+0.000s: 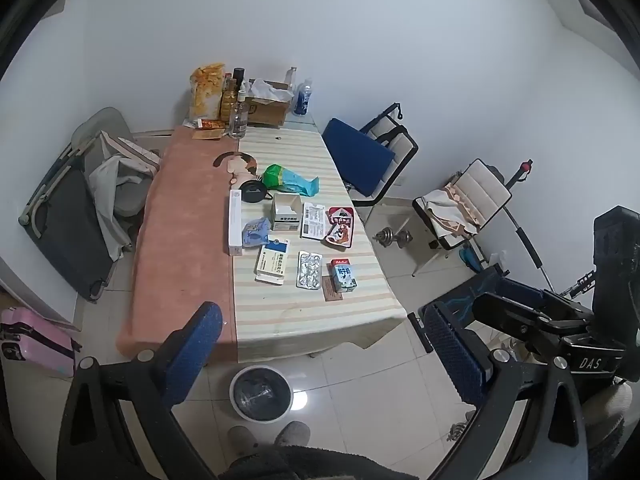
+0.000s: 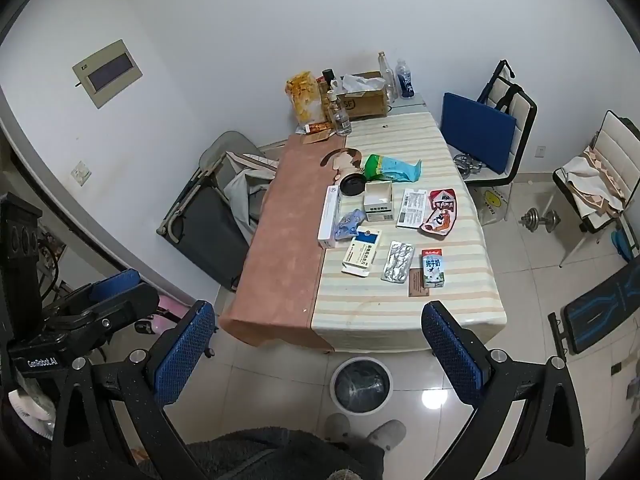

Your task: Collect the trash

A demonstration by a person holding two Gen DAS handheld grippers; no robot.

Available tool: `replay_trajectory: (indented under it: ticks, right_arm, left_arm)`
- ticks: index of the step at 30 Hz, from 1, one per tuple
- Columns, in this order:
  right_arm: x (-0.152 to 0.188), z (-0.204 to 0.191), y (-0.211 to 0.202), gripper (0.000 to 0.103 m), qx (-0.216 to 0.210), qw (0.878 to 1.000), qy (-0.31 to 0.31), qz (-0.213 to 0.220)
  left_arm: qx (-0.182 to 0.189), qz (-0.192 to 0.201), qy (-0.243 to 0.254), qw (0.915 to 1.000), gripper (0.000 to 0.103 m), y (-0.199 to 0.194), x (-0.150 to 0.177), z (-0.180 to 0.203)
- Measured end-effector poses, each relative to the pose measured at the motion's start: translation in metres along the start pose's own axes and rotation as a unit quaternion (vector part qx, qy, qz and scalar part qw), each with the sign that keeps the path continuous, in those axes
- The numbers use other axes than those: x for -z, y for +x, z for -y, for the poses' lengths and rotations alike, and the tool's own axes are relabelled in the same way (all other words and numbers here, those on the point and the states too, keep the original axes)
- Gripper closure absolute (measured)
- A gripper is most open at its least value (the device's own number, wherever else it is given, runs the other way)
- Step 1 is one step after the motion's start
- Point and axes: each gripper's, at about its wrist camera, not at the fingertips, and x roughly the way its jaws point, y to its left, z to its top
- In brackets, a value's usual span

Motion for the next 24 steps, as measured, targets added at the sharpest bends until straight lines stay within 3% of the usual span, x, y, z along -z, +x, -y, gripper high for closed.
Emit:
replay_trajectory:
  ticks: [24]
  right_arm:
    - [-0.007, 0.000, 0.004, 0.000, -0.005, 1.000, -0.006, 0.000]
  left_arm:
    - [0.004, 0.003, -0.002, 1.0000, 0.000, -0.007, -0.005, 0.005]
